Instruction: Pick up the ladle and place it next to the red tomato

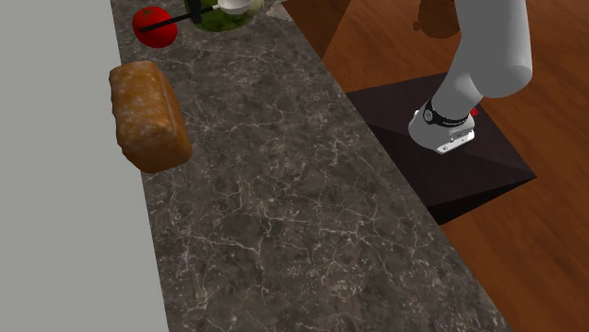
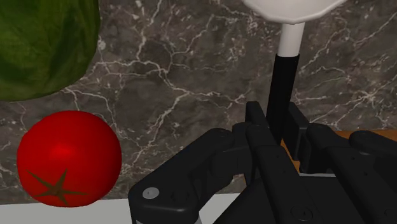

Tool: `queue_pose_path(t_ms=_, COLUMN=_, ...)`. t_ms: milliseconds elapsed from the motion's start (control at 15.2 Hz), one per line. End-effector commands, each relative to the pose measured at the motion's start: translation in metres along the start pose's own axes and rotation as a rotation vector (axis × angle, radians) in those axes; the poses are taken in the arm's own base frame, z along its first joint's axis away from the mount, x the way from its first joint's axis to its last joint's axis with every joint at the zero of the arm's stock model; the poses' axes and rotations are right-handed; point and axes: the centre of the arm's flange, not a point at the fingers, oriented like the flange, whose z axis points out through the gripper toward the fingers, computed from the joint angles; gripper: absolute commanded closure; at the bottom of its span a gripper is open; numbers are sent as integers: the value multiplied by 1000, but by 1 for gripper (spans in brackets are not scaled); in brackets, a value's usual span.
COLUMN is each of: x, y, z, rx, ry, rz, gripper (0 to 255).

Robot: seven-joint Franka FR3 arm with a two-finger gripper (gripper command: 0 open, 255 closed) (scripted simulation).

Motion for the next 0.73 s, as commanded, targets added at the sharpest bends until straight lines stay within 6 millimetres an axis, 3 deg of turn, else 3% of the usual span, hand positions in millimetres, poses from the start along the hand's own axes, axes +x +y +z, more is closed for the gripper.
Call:
queue_pose_path(t_ms=0, x=-1, y=3, z=7, rx=0, ry=1, rz=-1, gripper=255)
queue_pose_path(t_ms=660, x=-7, y=8, z=60, rx=0, ry=1, rz=-1, gripper=255)
